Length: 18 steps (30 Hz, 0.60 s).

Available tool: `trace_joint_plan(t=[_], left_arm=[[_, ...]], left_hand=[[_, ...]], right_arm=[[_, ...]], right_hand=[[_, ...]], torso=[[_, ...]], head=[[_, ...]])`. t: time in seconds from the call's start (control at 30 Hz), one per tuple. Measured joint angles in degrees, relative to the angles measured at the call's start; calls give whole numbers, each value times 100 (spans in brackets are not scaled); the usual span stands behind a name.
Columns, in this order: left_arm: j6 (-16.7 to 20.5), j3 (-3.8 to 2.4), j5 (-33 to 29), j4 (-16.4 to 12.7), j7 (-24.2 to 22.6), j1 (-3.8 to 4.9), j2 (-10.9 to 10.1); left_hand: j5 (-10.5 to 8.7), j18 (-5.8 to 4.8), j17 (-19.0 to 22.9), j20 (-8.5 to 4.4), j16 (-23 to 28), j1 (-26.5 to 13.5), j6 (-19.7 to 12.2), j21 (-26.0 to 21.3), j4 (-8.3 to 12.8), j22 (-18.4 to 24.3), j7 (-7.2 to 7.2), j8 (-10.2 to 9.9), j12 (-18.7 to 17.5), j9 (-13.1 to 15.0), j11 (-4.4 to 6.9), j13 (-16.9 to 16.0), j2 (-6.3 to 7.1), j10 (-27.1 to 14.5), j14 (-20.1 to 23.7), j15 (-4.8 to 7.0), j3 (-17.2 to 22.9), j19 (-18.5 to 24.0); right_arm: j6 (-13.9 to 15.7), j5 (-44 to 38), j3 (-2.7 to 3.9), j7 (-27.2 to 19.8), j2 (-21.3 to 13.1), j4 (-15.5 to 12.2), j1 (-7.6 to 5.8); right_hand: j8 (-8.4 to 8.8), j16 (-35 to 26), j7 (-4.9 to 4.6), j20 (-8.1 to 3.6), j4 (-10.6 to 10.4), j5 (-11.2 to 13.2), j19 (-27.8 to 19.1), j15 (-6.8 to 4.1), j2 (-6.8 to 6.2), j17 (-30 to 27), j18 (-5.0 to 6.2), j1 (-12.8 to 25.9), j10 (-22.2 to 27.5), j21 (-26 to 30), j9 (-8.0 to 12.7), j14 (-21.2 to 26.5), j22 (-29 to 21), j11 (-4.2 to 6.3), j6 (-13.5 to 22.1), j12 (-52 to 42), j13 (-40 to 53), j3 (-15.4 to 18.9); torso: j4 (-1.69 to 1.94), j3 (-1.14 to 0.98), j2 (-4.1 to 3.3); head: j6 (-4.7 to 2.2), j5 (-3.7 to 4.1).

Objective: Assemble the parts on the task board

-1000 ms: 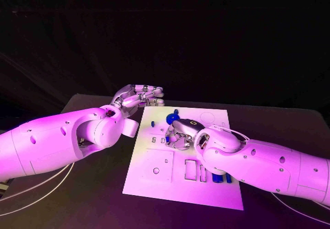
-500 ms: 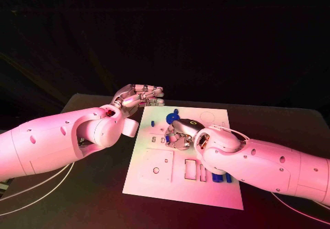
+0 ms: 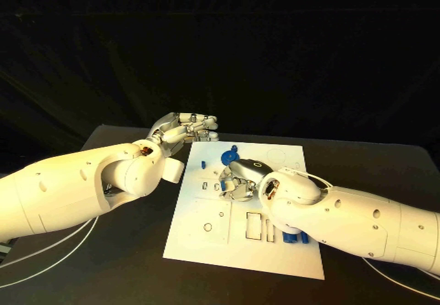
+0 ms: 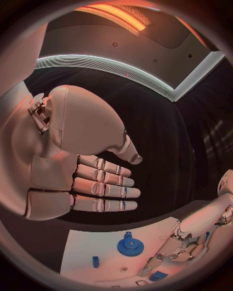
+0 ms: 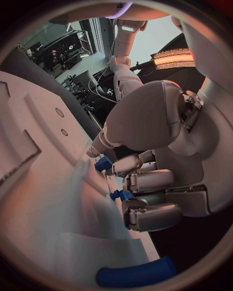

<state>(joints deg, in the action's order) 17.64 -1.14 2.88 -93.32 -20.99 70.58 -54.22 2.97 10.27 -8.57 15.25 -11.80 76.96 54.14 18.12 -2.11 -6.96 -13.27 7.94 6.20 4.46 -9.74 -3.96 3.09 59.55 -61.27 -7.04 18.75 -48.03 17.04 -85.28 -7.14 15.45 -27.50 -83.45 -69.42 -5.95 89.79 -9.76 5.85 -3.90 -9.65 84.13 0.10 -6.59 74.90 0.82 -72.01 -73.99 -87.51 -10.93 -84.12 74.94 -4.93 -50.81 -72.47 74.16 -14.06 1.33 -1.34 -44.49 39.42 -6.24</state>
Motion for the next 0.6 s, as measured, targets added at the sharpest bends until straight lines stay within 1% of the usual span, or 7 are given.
trace_joint_plan(t=[0.17, 0.23, 0.3, 0.33, 0.43, 0.47, 0.6], left_arm=[[-3, 0, 0, 13, 6, 0, -4], [-13, 0, 15, 33, 24, 0, -12], [-33, 0, 67, 66, 56, 0, -24], [-48, 0, 123, 96, 87, 0, -32], [-94, 0, 296, 178, 186, 1, -43], [-115, 0, 362, 209, 229, 1, -44], [-254, 0, 736, 363, 543, 1, -44]], left_hand=[[0, -1, -2, 0, 0, 0, 0, 0, 0, 1, 0, 0, -10, 0, 0, 0, 0, 0, 0, 0, 0, 0], [0, 0, -21, 0, 0, 22, 128, 0, 0, 5, 61, 0, -11, 13, 34, -15, -23, 110, -36, 35, 0, 0], [0, -1, -69, -51, -50, -11, 288, 64, -22, -6, 141, 45, -10, 40, 102, -28, -56, 294, -260, 102, -22, -135], [0, 0, -113, -96, -136, -25, 347, 146, -35, -34, 176, 45, -1, 48, 137, -32, -67, 385, -448, 162, -35, -272], [0, -2, -293, -329, -440, -56, 478, 441, -44, -155, 291, 45, 82, 49, 292, -50, -36, 730, -1109, 362, -43, -777], [0, -1, -412, -461, -634, -82, 579, 602, -75, -222, 371, 58, 137, 64, 385, -75, -9, 945, -1478, 472, -75, -1042], [0, -1, -844, -798, -1273, -261, 781, 1050, -166, -417, 534, 83, 333, 97, 620, -195, 110, 1558, -2190, 731, -248, -1713]], right_arm=[[210, 8, -6, -52, -77, -92, 9], [330, 18, 2, -120, -159, -195, 8], [413, 39, 20, -215, -255, -312, -8], [458, 63, 35, -295, -329, -397, -30], [536, 164, 68, -518, -509, -571, -110], [556, 221, 76, -602, -580, -634, -148], [613, 645, 109, -982, -1001, -877, -357]], right_hand=[[44, 0, -49, 20, -21, 0, -21, 21, -56, 0, 0, -56, 30, 0, 31, 21, 0, -30, 131, 0, -14, 86], [44, 0, -49, 20, -21, 0, -21, 21, -62, 0, 0, -62, 30, 0, 31, 21, -1, -30, 131, 0, -5, 86], [44, 0, -49, 20, -16, 0, -21, 21, -62, 0, 0, -62, 30, 0, 31, 21, -1, -30, 131, 0, 11, 111], [44, 0, -49, 20, -22, 0, -21, 20, -62, 0, 0, -62, 30, 0, 31, 20, -1, -30, 131, 0, 16, 118], [30, 0, -49, 20, -38, -2, -21, 20, -60, 0, 0, -63, 30, 51, 31, 20, -1, -30, 130, -29, 23, 134], [-5, -25, -35, 20, -45, -27, -21, 20, -29, 0, 0, -94, 30, 112, 31, 20, -1, -30, 117, -29, 21, 142], [-64, -71, 4, 20, -61, -120, -21, 20, -20, 4, 0, -103, 36, 215, 31, 20, -1, -24, 77, -29, -16, 189]], torso=[[1, 0, 0], [1, -1, 4], [1, -1, 8], [1, -1, 12], [-1, -1, 25], [-2, 0, 31], [-14, 2, 70]], head=[[-1, 2], [-4, 2], [-16, 7], [-19, 9], [-40, 22], [-46, 26], [-63, 42]])
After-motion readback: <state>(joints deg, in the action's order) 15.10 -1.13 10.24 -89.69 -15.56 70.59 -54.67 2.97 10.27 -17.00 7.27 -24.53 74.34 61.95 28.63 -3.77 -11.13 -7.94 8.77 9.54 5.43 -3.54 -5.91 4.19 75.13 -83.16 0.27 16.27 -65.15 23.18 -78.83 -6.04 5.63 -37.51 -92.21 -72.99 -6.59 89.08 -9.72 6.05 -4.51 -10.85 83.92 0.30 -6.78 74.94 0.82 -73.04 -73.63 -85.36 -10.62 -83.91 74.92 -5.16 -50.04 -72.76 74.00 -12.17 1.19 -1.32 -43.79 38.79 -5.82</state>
